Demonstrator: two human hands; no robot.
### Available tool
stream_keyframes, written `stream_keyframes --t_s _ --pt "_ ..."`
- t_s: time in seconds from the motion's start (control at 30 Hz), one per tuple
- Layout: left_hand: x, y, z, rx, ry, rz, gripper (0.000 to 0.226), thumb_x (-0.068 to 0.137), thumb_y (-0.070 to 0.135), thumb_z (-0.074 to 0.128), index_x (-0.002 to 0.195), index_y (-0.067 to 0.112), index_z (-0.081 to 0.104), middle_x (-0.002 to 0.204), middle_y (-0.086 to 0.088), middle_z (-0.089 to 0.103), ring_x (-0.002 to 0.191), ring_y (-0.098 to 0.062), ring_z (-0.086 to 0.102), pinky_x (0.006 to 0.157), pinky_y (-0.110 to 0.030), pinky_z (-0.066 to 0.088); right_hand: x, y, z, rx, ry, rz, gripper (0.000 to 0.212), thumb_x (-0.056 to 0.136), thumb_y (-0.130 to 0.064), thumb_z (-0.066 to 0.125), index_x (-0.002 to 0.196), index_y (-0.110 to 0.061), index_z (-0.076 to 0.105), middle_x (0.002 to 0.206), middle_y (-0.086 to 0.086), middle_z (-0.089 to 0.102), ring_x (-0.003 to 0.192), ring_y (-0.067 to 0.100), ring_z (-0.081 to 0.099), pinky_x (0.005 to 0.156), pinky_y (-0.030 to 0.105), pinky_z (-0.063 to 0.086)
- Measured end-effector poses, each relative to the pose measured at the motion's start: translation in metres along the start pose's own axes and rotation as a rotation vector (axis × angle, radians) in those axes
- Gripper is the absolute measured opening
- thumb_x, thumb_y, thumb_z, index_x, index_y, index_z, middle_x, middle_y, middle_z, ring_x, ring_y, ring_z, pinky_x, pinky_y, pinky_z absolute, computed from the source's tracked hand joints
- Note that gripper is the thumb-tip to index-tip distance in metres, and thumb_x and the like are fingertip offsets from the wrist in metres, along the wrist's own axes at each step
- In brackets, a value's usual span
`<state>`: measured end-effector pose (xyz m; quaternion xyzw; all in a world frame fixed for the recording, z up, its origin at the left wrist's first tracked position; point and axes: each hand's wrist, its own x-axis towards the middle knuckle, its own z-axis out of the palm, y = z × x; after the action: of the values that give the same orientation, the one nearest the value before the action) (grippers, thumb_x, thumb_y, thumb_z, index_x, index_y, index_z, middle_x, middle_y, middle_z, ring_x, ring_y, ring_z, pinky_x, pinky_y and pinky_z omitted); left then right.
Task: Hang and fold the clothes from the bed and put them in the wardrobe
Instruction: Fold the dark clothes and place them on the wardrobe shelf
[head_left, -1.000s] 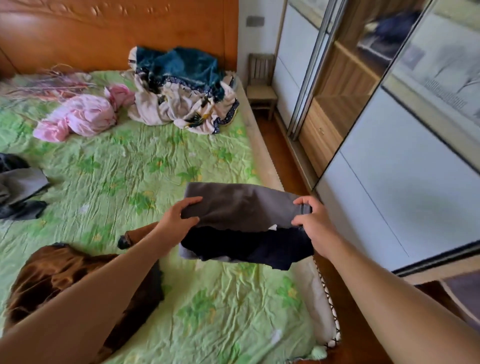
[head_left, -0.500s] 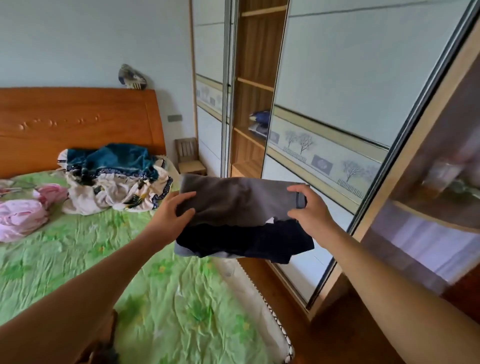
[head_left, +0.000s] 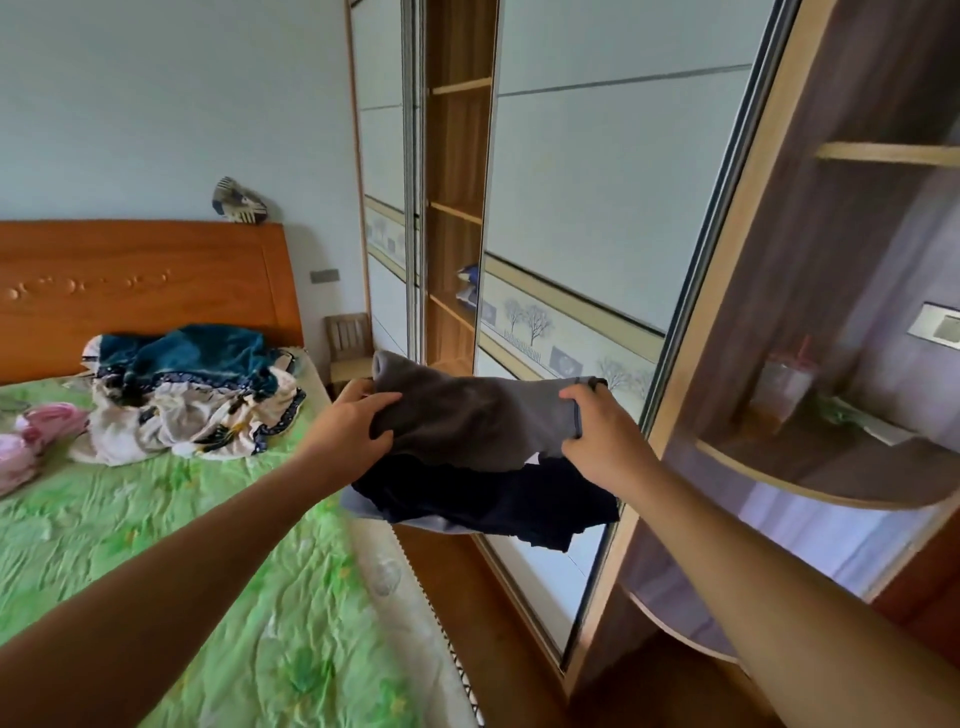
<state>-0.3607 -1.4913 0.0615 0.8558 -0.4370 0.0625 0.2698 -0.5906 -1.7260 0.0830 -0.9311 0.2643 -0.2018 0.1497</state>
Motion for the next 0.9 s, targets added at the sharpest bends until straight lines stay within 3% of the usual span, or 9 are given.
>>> stream_keyframes --t_s 0.1,0.17,0.37,0.47,0.6,0.9 --pt "0.01 0.025 0.018 0.021 -0.029 -0.027 0.056 0.087 0.025 0.066 0.142 0.021 0.054 0.14 -0.008 0.045 0.116 -0.028 0.057 0.101 -0.04 0.047 0.008 0.026 -0.009 -0.081 -0.021 -0.033 0.056 0.088 -0.009 0.062 0.14 -0.017 0.043 0.135 0.009 0.04 0.081 0.025 0.058 0.056 0.03 0.038" --pt "0.017 0.037 0.028 0.039 -0.052 -0.045 0.057 0.087 0.024 0.066 0.142 0.019 0.054 0.14 -0.009 0.044 0.116 -0.03 0.057 0.101 -0.042 0.048 0.017 0.037 -0.01 -0.134 -0.037 -0.05 0.056 0.088 -0.009 0.062 0.14 -0.015 0.042 0.135 0.011 0.04 0.078 0.027 0.058 0.054 0.031 0.035" --pt "0.055 0.051 0.056 0.146 -0.074 -0.116 0.057 0.086 0.026 0.063 0.142 0.02 0.053 0.139 -0.009 0.044 0.11 -0.029 0.059 0.094 -0.038 0.05 0.064 0.052 0.001 -0.24 -0.096 -0.096 0.063 0.089 -0.011 0.063 0.146 -0.01 0.035 0.149 0.015 0.032 0.09 0.035 0.065 0.064 0.033 0.039" --pt "0.082 0.047 0.071 0.154 -0.063 -0.152 0.051 0.086 0.024 0.063 0.136 0.02 0.057 0.136 -0.009 0.044 0.107 -0.028 0.058 0.09 -0.038 0.05 0.1 0.056 0.013 -0.257 -0.099 -0.126 0.063 0.089 -0.01 0.061 0.146 -0.01 0.034 0.148 0.014 0.033 0.089 0.035 0.065 0.061 0.032 0.038" --pt "0.127 0.027 0.087 0.185 -0.057 -0.224 0.046 0.087 0.024 0.061 0.133 0.019 0.057 0.135 -0.009 0.043 0.105 -0.031 0.059 0.088 -0.042 0.053 0.163 0.053 0.036 -0.287 -0.109 -0.172 0.06 0.09 -0.01 0.06 0.145 -0.009 0.035 0.144 0.014 0.035 0.096 0.038 0.065 0.068 0.038 0.047" --pt "0.2 -0.034 0.089 0.29 -0.017 -0.419 0.041 0.087 0.022 0.06 0.129 0.018 0.056 0.134 -0.009 0.041 0.104 -0.036 0.061 0.085 -0.046 0.052 0.293 0.025 0.097 -0.28 -0.165 -0.346 0.063 0.088 -0.01 0.061 0.145 -0.011 0.034 0.139 0.013 0.038 0.095 0.038 0.065 0.065 0.037 0.04"
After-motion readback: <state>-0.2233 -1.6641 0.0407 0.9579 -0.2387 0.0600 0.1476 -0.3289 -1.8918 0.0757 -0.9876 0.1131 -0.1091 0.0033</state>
